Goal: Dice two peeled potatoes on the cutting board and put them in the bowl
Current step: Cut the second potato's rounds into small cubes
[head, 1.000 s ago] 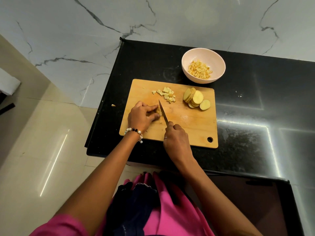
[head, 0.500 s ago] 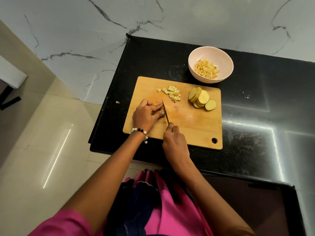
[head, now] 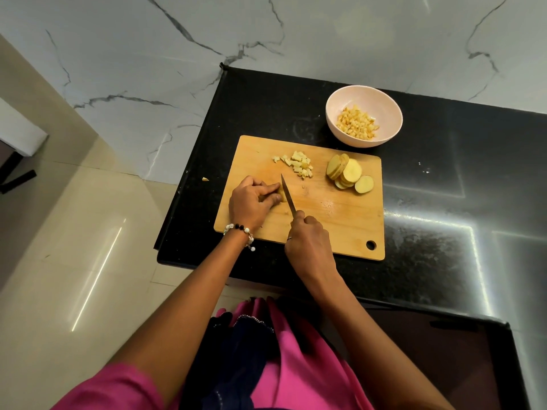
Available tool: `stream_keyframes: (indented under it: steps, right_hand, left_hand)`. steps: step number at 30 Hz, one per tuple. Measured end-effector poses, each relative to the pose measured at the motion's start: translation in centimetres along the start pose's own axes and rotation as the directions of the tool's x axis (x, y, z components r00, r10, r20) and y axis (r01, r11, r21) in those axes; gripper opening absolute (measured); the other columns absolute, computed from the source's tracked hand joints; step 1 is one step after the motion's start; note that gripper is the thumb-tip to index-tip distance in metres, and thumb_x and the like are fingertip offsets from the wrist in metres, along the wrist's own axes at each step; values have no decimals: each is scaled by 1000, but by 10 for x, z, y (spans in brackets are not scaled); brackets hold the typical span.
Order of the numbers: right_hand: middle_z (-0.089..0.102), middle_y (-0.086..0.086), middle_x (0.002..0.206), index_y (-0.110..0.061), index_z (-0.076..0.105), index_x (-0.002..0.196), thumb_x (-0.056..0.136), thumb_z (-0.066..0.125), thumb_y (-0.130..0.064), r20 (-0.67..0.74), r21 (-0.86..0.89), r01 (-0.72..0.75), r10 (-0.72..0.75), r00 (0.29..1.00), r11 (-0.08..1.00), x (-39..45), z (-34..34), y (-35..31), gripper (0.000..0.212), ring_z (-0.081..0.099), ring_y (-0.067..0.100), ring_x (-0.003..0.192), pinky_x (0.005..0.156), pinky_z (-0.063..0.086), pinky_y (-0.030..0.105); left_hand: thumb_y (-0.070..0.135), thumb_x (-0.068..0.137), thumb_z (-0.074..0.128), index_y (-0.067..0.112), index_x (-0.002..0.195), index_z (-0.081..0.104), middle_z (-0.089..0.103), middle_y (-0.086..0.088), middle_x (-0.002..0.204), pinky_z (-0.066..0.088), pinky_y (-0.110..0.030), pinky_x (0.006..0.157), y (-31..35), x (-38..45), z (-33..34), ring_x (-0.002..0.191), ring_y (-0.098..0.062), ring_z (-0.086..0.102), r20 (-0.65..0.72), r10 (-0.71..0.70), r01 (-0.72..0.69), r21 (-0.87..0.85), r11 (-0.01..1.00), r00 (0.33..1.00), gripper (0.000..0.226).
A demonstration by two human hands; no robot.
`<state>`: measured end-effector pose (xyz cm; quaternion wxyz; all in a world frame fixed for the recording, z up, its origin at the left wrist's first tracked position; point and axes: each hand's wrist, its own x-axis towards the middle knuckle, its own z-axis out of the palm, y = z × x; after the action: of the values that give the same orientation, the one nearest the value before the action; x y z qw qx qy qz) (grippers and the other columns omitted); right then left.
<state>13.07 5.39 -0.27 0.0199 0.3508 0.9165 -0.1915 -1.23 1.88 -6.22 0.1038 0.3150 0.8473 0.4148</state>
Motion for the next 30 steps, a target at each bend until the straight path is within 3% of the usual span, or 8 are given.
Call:
stream_keyframes:
  steps: [9,14,19,25,30]
  right_hand:
    - [55,25,102,11,43,127,92,29,8,-75,-88,91,-97,992,992,16,7,-16,37,59,39,78,59,34,34]
    - [58,27,82,17,52,109,80,44,13,-14,-92,71,-72,997,993,-9,18,-9,30,58,38,53,45,32,30]
    - [54,20,112,4,42,126,91,37,0,62,-10,-2,2,998,1000,-19,-3,-3,36,58,38,93,68,41,36]
    - [58,21,105,4,48,120,91,41,-2,3,52,-21,21,1000,998,-1,-9,-7,30,57,40,89,64,36,35]
    - [58,21,104,4,46,121,92,38,-2,-25,4,29,-28,999,1000,5,-2,-7,30,57,39,88,63,34,34]
  left_hand:
    - [30,75,78,18,103,73,59,1,90,51,-32,66,-1,1,3,80,-12,55,-26,13,-13,-2,1000,1000,30]
    - [30,74,78,18,103,73,58,2,90,52,-32,66,0,0,4,80,-13,55,-54,12,-12,-11,1000,998,31]
    - [31,74,79,19,103,73,57,5,91,51,-27,66,-1,-1,2,82,-11,54,-39,13,-13,-12,1000,999,32]
    - [24,74,79,16,101,74,59,4,89,48,-20,66,-1,-1,1,76,-7,52,-36,2,-3,-38,999,999,29]
    - [23,73,80,15,99,75,60,2,89,47,-20,64,1,0,1,75,-8,52,-49,-11,9,-31,999,999,28]
